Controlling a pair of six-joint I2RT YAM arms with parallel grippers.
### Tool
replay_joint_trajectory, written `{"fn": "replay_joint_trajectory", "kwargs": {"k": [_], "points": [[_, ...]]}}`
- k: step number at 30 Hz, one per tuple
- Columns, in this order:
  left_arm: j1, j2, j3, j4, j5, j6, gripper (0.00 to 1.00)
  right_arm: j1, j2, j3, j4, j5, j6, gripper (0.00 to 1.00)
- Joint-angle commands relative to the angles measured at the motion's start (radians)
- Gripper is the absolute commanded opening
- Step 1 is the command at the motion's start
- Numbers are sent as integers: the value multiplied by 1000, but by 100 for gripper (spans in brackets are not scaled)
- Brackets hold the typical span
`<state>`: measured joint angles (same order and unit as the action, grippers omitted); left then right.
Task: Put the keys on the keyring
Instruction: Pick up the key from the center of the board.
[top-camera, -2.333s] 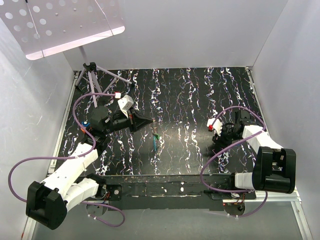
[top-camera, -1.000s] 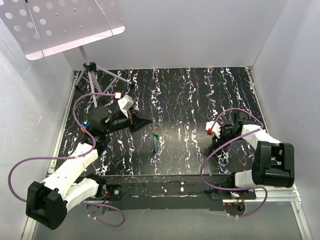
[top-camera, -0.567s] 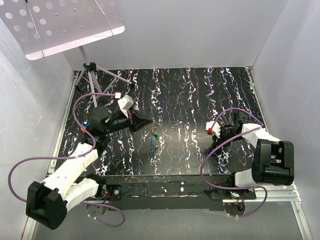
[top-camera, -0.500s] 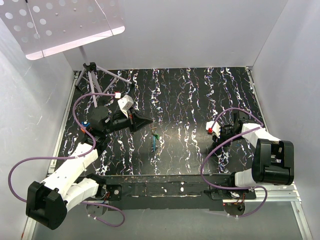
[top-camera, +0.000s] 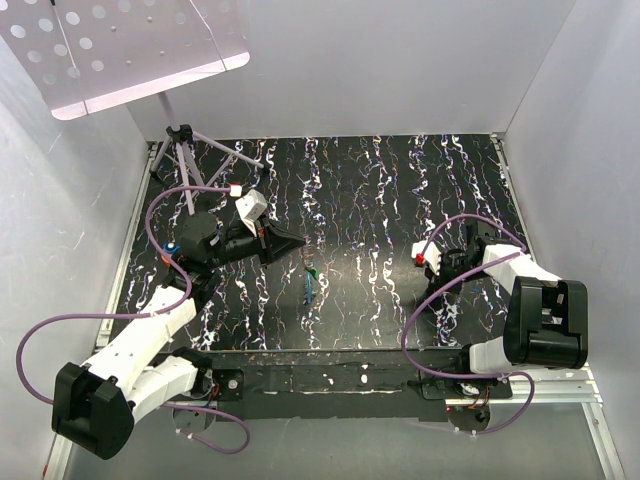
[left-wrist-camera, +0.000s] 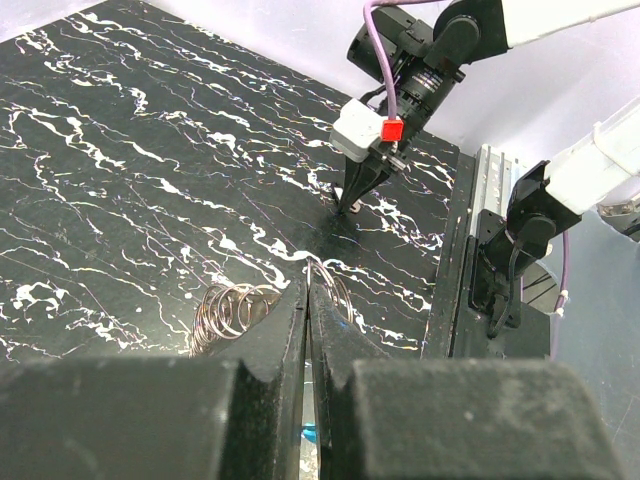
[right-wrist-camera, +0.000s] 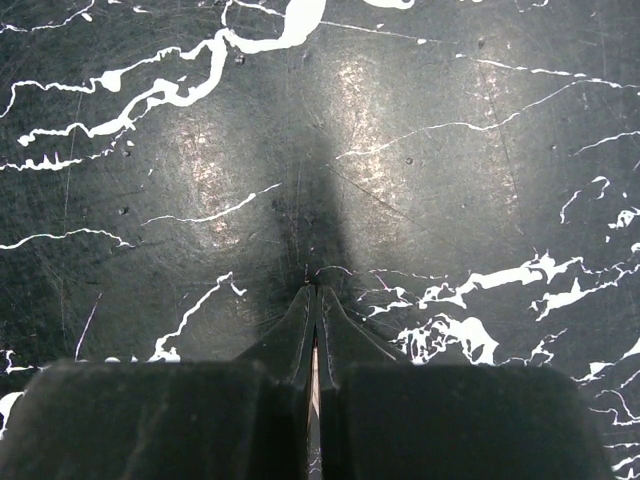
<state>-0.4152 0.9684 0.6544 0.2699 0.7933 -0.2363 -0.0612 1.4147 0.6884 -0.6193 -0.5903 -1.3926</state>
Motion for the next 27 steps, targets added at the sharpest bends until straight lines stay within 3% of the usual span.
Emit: {"fn": "replay_joint_trajectory", "kwargs": {"k": [1, 14, 27], "points": [[1, -28, 40, 34, 3, 0, 0, 4, 6, 62, -36, 4, 49, 1], [1, -25, 36, 55, 21, -12, 0, 4, 9, 296, -154, -227, 407, 1], [1, -8, 7, 169, 87, -61, 0, 3, 113, 727, -453, -603, 713, 1]]}}
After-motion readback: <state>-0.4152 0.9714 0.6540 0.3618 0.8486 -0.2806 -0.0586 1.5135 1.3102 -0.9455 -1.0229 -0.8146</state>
